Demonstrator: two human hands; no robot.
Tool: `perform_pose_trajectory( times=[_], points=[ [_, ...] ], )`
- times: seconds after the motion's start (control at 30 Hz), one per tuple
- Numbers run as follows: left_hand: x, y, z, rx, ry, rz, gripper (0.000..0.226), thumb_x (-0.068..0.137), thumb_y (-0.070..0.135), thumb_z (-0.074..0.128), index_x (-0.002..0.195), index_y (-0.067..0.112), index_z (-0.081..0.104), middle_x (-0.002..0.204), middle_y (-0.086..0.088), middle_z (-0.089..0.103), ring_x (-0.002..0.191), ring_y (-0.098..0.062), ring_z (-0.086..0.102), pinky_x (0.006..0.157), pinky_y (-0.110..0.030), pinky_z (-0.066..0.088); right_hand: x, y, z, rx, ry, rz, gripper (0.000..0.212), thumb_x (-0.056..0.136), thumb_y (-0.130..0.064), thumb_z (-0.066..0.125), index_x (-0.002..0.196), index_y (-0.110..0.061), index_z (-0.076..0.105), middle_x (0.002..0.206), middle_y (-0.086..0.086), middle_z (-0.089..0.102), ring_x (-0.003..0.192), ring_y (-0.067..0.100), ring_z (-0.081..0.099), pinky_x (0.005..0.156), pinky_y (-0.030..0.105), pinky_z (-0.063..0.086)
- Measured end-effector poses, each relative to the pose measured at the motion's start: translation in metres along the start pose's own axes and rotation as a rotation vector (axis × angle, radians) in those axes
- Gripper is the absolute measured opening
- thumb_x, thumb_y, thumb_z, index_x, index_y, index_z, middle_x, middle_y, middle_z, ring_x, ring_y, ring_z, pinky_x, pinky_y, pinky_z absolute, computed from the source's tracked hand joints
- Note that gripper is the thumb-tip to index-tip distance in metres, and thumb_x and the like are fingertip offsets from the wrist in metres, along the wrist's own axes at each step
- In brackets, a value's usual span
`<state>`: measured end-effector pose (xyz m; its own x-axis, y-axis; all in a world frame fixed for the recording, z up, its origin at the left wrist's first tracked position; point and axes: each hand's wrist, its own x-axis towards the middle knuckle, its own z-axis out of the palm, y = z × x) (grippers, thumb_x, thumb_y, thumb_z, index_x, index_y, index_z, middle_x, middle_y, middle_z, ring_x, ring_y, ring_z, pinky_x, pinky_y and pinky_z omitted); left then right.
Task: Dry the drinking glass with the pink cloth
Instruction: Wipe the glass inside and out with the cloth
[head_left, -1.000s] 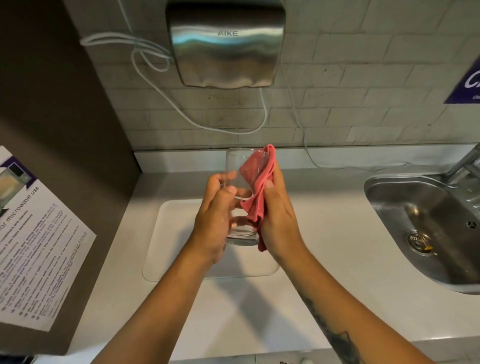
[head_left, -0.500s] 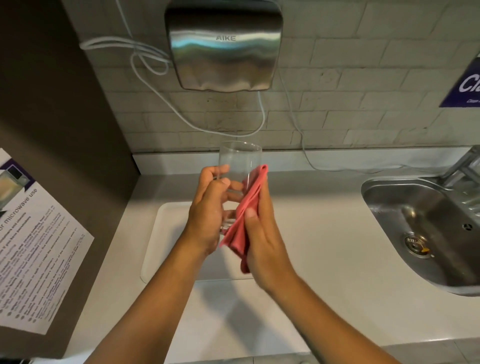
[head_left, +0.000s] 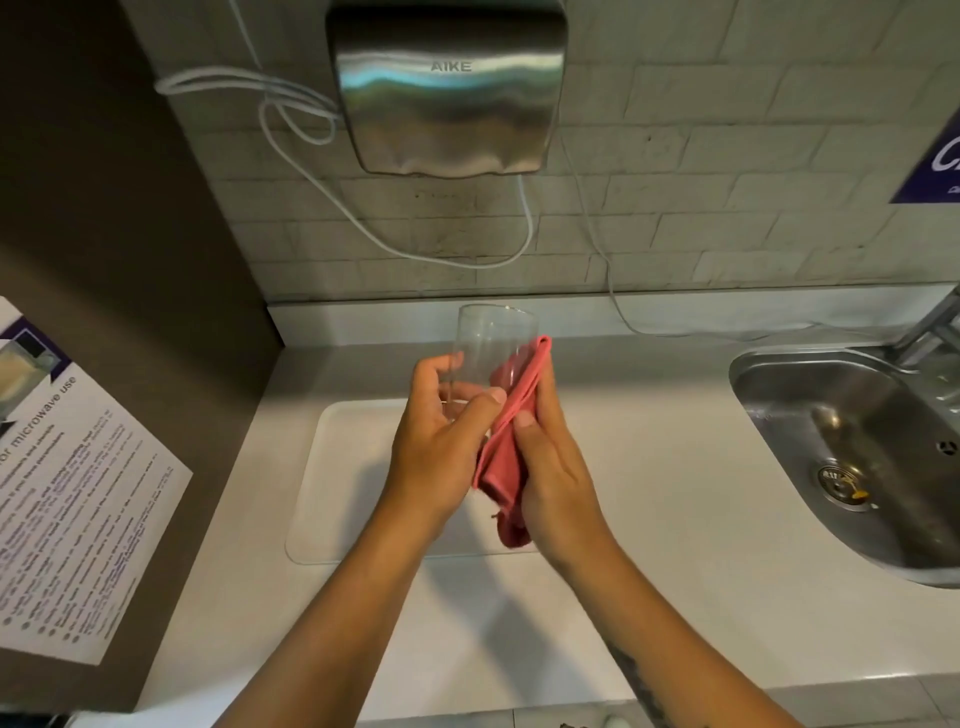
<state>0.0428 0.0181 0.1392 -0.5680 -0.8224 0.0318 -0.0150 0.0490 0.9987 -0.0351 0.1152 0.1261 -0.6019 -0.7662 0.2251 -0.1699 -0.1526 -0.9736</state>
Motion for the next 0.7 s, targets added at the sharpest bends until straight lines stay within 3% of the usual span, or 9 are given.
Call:
perform_pose_trajectory(
  times=[0.1, 0.2, 0.3, 0.4, 0.47, 0.5, 0.53, 0.63, 0.7],
  points=[
    [-0.004, 0.000, 0.006, -0.154, -0.041, -0.022, 0.054, 0.075, 0.051, 0.066, 0.126, 0.035, 0.058, 0.110, -0.010, 0.075, 0.094, -0.020, 0.079, 0.070, -0.024, 0.061, 0.020, -0.011, -0.011, 0.043, 0.042, 0.002, 0.059, 0.110, -0.039, 0.034, 0.168, -0.048, 0.025, 0.154, -0.028, 0.057, 0.141, -0.006, 0.060, 0.120, 0.032, 0.052],
    [0.001, 0.008, 0.005, -0.216, -0.011, 0.009, 0.052, 0.076, 0.047, 0.065, 0.125, 0.030, 0.058, 0.108, -0.010, 0.073, 0.090, -0.015, 0.077, 0.067, -0.024, 0.060, 0.015, -0.015, -0.005, 0.050, -0.011, -0.041, 0.060, 0.112, -0.033, 0.033, 0.170, -0.043, 0.017, 0.170, -0.018, 0.046, 0.156, 0.010, 0.050, 0.126, 0.045, 0.046],
    [0.011, 0.017, -0.003, -0.211, -0.022, 0.018, 0.046, 0.085, 0.036, 0.060, 0.129, 0.025, 0.056, 0.113, -0.011, 0.072, 0.089, -0.010, 0.077, 0.064, -0.023, 0.059, -0.012, -0.003, 0.010, -0.016, -0.070, -0.094, 0.063, 0.113, -0.031, 0.035, 0.169, -0.042, 0.008, 0.175, -0.032, 0.024, 0.164, -0.002, 0.029, 0.136, 0.039, 0.030],
    [0.006, 0.017, -0.003, -0.212, -0.105, 0.016, 0.048, 0.084, 0.034, 0.061, 0.130, 0.022, 0.055, 0.117, -0.022, 0.069, 0.086, -0.009, 0.076, 0.065, -0.024, 0.061, -0.006, -0.006, 0.005, 0.088, -0.062, -0.082, 0.059, 0.112, -0.032, 0.034, 0.165, -0.048, 0.014, 0.171, -0.021, 0.040, 0.154, 0.011, 0.052, 0.117, 0.042, 0.056],
    [-0.003, 0.013, 0.003, -0.268, -0.143, -0.019, 0.052, 0.078, 0.038, 0.067, 0.127, 0.022, 0.056, 0.108, -0.017, 0.072, 0.089, -0.020, 0.074, 0.067, -0.029, 0.062, 0.013, -0.016, -0.007, 0.116, -0.014, -0.082, 0.055, 0.114, -0.028, 0.030, 0.167, -0.042, 0.019, 0.160, -0.024, 0.054, 0.141, 0.001, 0.063, 0.100, 0.021, 0.060],
    [-0.005, 0.012, 0.006, -0.294, -0.144, -0.029, 0.052, 0.077, 0.037, 0.067, 0.126, 0.022, 0.057, 0.103, -0.011, 0.073, 0.091, -0.024, 0.073, 0.067, -0.030, 0.062, 0.020, -0.021, -0.011, 0.131, -0.005, -0.091, 0.054, 0.116, -0.024, 0.028, 0.167, -0.039, 0.019, 0.156, -0.027, 0.055, 0.138, -0.006, 0.063, 0.100, 0.015, 0.058],
    [-0.005, 0.012, 0.007, -0.308, -0.135, -0.028, 0.048, 0.080, 0.034, 0.064, 0.125, 0.021, 0.057, 0.099, -0.006, 0.074, 0.092, -0.026, 0.071, 0.067, -0.030, 0.062, 0.022, -0.024, -0.011, 0.135, 0.001, -0.105, 0.054, 0.117, -0.022, 0.027, 0.167, -0.038, 0.017, 0.158, -0.026, 0.053, 0.139, -0.009, 0.060, 0.104, 0.015, 0.056],
    [0.002, 0.017, 0.002, -0.304, -0.105, -0.007, 0.041, 0.083, 0.031, 0.057, 0.123, 0.022, 0.057, 0.102, -0.007, 0.073, 0.091, -0.023, 0.070, 0.065, -0.029, 0.060, 0.002, -0.018, 0.000, 0.079, -0.011, -0.090, 0.058, 0.113, -0.026, 0.033, 0.165, -0.045, 0.016, 0.174, -0.015, 0.037, 0.160, 0.009, 0.043, 0.129, 0.049, 0.042],
    [0.005, 0.020, -0.003, -0.282, -0.120, 0.007, 0.049, 0.078, 0.038, 0.062, 0.125, 0.023, 0.057, 0.108, -0.013, 0.072, 0.091, -0.020, 0.072, 0.065, -0.027, 0.060, -0.012, -0.010, 0.007, 0.031, -0.027, -0.115, 0.059, 0.113, -0.027, 0.034, 0.164, -0.048, 0.015, 0.170, -0.034, 0.033, 0.161, -0.003, 0.035, 0.135, 0.041, 0.033]
  ],
)
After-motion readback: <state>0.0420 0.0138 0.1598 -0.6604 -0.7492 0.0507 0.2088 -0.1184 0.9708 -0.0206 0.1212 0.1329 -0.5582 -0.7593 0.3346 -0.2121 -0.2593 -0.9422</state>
